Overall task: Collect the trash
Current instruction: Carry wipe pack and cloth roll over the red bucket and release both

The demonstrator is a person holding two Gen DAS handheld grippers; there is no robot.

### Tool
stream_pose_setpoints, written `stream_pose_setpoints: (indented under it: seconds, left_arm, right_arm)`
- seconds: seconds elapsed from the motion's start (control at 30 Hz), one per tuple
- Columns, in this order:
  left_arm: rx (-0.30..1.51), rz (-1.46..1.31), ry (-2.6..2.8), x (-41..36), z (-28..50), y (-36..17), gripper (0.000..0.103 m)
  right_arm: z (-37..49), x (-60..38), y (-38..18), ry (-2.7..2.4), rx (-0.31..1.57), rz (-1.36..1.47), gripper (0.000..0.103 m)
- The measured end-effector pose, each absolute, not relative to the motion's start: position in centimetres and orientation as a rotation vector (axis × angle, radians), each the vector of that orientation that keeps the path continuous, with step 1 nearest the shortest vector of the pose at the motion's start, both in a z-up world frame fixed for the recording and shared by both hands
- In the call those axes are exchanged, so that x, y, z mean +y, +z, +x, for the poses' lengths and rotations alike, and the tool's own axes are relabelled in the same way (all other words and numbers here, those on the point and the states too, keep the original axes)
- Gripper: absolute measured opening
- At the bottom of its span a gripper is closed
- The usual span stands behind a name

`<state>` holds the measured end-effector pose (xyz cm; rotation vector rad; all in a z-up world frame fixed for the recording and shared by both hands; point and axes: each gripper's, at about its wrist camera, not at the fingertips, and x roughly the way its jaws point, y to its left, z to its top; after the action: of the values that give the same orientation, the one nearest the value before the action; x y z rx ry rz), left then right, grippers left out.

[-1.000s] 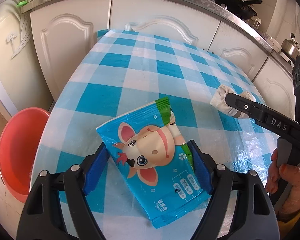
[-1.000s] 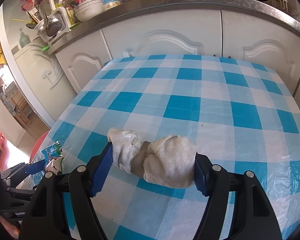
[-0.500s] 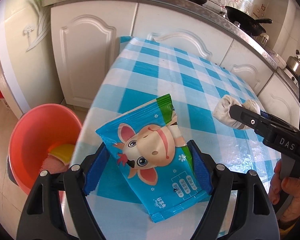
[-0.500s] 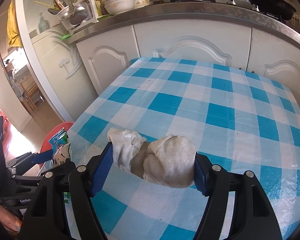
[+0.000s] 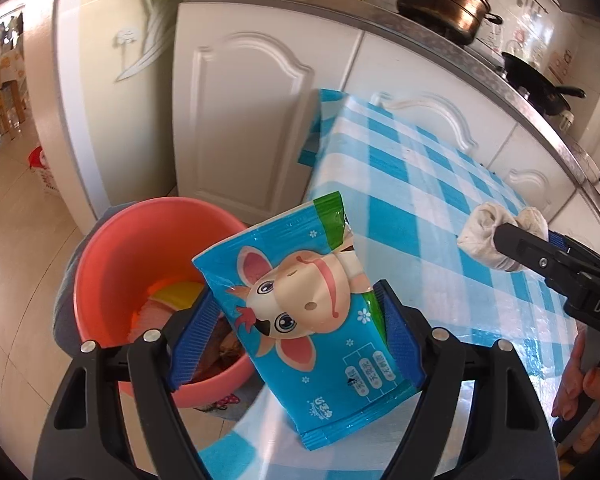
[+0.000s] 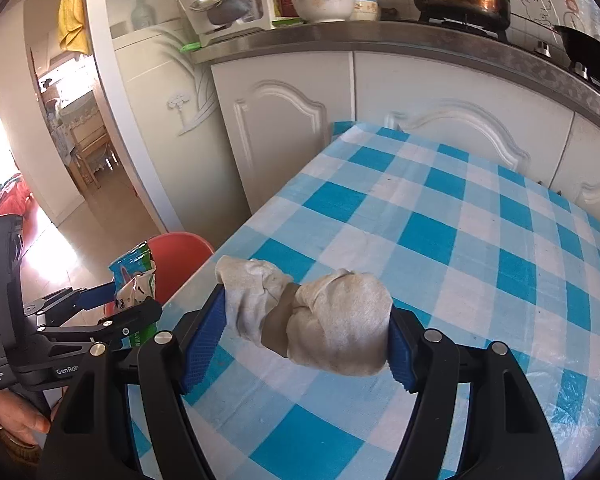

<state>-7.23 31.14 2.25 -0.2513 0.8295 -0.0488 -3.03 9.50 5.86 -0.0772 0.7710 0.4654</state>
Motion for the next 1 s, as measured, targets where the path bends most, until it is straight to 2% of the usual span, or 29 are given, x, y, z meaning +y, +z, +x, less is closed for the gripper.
stream_pose_setpoints:
  seconds: [0.3,0.37,0.47,0.63,1.0]
  left_arm:
    - [0.833,-0.295,0.033,35.5,-7.7,1.2,0.077]
    - [0.836,-0.304,0.049,36.3,-7.7,0.9,0.073]
    - [0.843,-0.326,0.066,37.4,-7.6,0.3,0.072]
    - [0.872,-0.34,0.1,38.8,-6.9,-1.2,0.068]
    - [0.93,-0.348,0.154,40.8,-5.7,-4.5,0.068]
  right_arm:
    - [-2.4,15.5,6.1,0.557,0.77,-0.151,0.071]
    - [-2.1,16.7,6.0,0.58,0.776,-0.158,0.071]
    - [-1.8,18.6,5.8,0.61,0.783,-0.179,0.071]
    - [-1.3,21.6,5.0,0.658,0.803,-0.223,0.071]
    - [0.4,25.7,1.8,0.716,0.883,-0.287,0.071]
